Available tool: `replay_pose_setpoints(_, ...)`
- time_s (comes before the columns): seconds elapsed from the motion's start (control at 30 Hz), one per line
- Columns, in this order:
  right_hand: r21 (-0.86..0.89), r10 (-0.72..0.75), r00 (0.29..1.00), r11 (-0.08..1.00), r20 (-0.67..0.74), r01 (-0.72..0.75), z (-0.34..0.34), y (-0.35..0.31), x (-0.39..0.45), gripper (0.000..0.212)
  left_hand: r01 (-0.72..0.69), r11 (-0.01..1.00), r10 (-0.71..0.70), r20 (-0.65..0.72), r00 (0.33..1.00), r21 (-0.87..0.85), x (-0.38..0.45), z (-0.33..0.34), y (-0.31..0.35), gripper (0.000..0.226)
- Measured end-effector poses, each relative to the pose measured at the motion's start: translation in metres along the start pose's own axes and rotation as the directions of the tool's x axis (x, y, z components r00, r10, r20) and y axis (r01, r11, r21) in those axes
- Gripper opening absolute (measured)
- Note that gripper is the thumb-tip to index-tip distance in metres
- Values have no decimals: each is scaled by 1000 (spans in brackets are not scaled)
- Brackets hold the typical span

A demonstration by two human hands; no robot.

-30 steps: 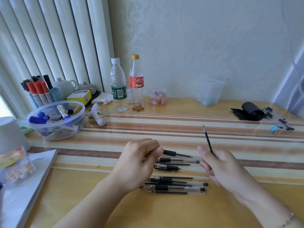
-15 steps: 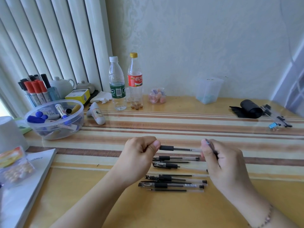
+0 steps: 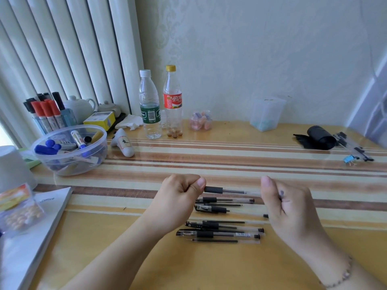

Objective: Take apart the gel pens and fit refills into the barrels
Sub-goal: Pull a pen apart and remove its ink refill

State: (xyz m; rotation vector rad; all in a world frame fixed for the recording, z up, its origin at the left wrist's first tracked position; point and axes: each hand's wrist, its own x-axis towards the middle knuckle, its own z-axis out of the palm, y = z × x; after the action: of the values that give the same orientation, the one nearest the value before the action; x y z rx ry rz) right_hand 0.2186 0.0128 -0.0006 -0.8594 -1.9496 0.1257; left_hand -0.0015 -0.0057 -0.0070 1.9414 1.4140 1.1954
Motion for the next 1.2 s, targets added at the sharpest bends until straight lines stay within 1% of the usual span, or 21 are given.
replay_pose_setpoints(0.07,0,-71,997,997,-10,71,-1,2,2,41,51,997,-48,44,998,-64,-1,-1,1,44)
replay_pose_setpoints(0.13,39,-36,999,999,-4,36,-1,6,2,34,78,990,-73,50,996,-117,-1,-3,1,43)
replay_pose_setpoints(0.23,92,101,994,990,38,-104,-2,8,0,24,80,985,-74,44,996,-154,-1,-4,0,44)
replay_pose_setpoints(0.3,150,222,971,961,83,-233,-2,9,-1,14,67,992,-65,22,998,-109,-1,-5,-2,44)
replay_pose_setpoints(0.4,225,338,938,910,79,-347,-2,8,-2,5,40,999,-40,-10,999,-28,-2,-4,-2,45)
replay_pose_setpoints(0.47,261,382,918,880,105,-396,-3,6,-2,8,34,999,-34,-7,999,-25,-2,-3,-2,47)
replay_pose_setpoints(0.53,299,392,912,862,116,-409,-7,6,-2,17,32,999,-32,-14,999,-21,-1,-2,-3,48)
replay_pose_setpoints(0.57,321,389,912,854,130,-410,-9,8,-1,17,27,999,-28,-22,999,-20,-1,-2,-3,49)
replay_pose_setpoints(0.6,355,397,902,829,170,-432,-11,5,0,17,19,1000,-20,-31,999,-15,-1,-2,-3,49)
replay_pose_setpoints(0.63,368,407,887,807,218,-461,-12,4,1,25,10,1000,-11,-36,999,-10,-1,-2,-3,49)
replay_pose_setpoints(0.67,340,409,874,809,261,-480,-12,4,1,36,1,1000,-1,-36,999,-4,-1,-2,-3,50)
replay_pose_setpoints(0.7,258,407,871,841,276,-475,-10,6,0,46,-6,1000,6,-31,999,3,-1,-2,-3,50)
replay_pose_setpoints(0.73,175,416,865,864,282,-473,-10,5,0,47,-10,1000,10,-27,1000,8,-2,-2,-3,50)
replay_pose_setpoints(0.77,128,428,866,873,257,-470,-10,6,0,36,-9,1000,10,-27,1000,9,-2,-2,-4,50)
replay_pose_setpoints(0.83,152,449,869,863,207,-482,-11,9,0,6,11,1000,-11,-45,999,2,0,-5,-5,49)
replay_pose_setpoints(0.9,166,434,876,867,212,-470,-12,8,1,8,37,999,-37,-62,997,0,1,-7,-5,44)
replay_pose_setpoints(0.97,164,408,872,873,271,-460,-14,5,0,6,48,999,-48,-46,998,-3,1,-8,-3,39)
replay_pose_setpoints(1.03,76,411,849,885,332,-459,-13,6,-1,10,41,999,-41,-25,999,6,0,-10,-2,35)
replay_pose_setpoints(1.1,-71,447,820,888,357,-453,-18,15,0,17,44,999,-42,-39,998,32,1,-15,-3,34)
replay_pose_setpoints(1.17,-186,495,810,869,316,-458,-29,26,1,26,54,997,-49,-99,994,50,5,-22,-6,33)
replay_pose_setpoints(1.2,-199,525,802,851,283,-487,-34,31,2,29,60,997,-52,-136,989,51,6,-25,-8,33)
